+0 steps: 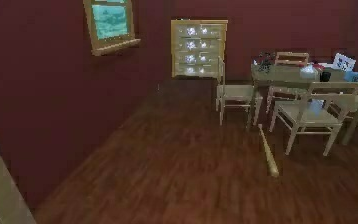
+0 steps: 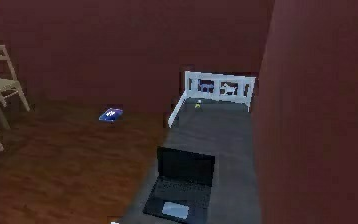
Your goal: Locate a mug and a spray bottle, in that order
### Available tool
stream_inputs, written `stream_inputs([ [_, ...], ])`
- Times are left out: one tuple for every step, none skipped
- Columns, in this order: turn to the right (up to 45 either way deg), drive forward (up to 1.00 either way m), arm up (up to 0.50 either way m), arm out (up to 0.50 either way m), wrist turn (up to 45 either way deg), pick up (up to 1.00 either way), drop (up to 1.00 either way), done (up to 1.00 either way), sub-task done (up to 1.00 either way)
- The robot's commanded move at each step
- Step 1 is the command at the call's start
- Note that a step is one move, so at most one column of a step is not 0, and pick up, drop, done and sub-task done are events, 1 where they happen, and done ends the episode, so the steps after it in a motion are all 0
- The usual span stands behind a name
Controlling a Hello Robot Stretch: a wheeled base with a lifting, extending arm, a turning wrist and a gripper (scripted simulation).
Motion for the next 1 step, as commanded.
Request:
stream_inputs([
  [-30.0, 0.00, 0.00, 0.00, 0.0, 0.00, 0.00, 0.00, 0.00],
])
